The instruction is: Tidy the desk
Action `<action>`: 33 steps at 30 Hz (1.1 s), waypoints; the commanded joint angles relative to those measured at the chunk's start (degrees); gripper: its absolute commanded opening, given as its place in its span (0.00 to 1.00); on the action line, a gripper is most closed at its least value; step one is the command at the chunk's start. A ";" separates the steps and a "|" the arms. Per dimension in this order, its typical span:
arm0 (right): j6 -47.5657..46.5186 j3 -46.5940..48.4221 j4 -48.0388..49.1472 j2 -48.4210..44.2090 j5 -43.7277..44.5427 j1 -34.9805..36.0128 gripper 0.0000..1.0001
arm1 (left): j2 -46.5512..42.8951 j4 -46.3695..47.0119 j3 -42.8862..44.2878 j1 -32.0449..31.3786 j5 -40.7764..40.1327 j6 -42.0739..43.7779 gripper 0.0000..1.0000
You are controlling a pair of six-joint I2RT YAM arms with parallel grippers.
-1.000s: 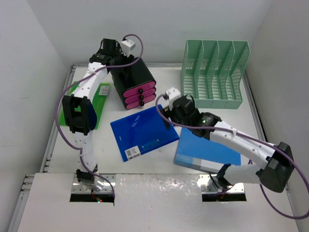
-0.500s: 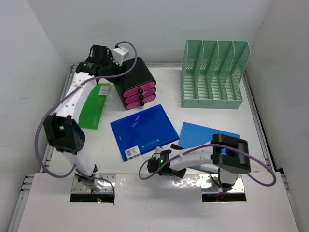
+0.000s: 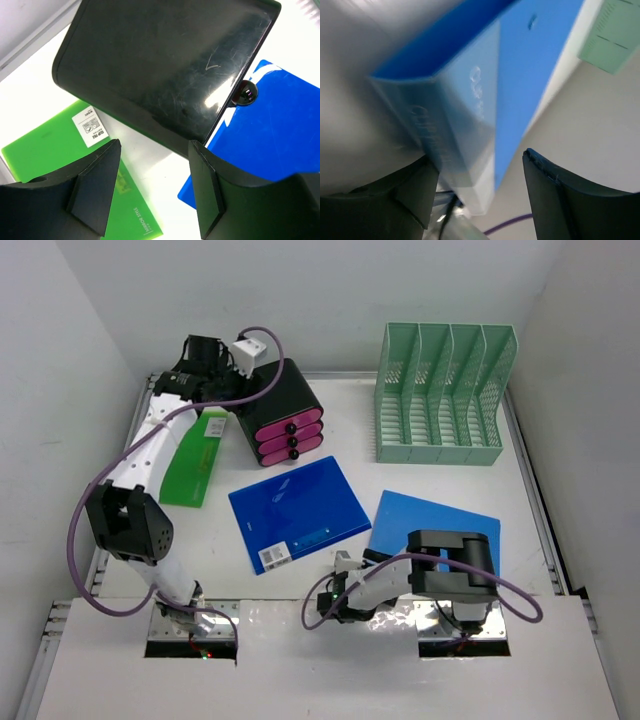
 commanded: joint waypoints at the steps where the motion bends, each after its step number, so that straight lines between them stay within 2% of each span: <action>1: 4.84 -0.51 2.14 4.41 1.25 0.38 0.67 | 0.47 1.98 0.08 0.51 1.89 0.01 0.55; 3: 4.94 0.29 1.08 6.19 1.52 0.38 0.65 | 0.56 2.07 0.17 0.51 2.06 0.01 0.55; 6: 3.98 1.43 0.55 9.88 0.38 0.38 0.54 | 0.47 2.07 0.17 0.51 2.50 -0.07 0.55; 7: 3.19 1.26 1.68 10.58 -0.58 0.38 0.41 | 0.30 2.07 0.08 0.51 2.76 -0.07 0.55; 9: 1.51 1.08 2.65 11.29 -2.52 0.46 0.26 | -0.14 2.33 -0.27 0.51 2.94 -0.07 0.55; 10: 1.69 1.08 2.48 11.12 -2.18 0.38 0.07 | -0.23 2.42 -0.44 0.51 2.94 -0.07 0.55; 11: 2.82 1.26 2.05 10.16 -1.39 0.38 0.00 | -0.32 2.51 -0.71 0.51 3.03 -0.07 0.55; 15: 5.38 2.13 -0.32 5.25 2.39 0.38 0.00 | -0.84 2.08 -1.24 0.51 3.29 -0.42 0.55; 18: 8.62 7.04 -7.76 0.42 7.39 0.46 0.00 | -1.54 0.32 -1.32 0.51 4.69 -0.95 0.55; 22: 10.21 16.70 -15.53 -6.96 16.44 0.38 0.00 | -4.35 -2.23 -2.81 0.51 10.83 -1.22 0.55; 28: 7.49 20.68 -14.40 -23.03 16.56 0.29 0.00 | -11.64 -2.15 -11.58 0.42 14.89 -0.60 0.57; 33: 8.72 20.07 -13.17 -34.39 16.90 0.29 0.00 | -14.20 -2.14 -16.08 0.42 15.86 0.01 0.57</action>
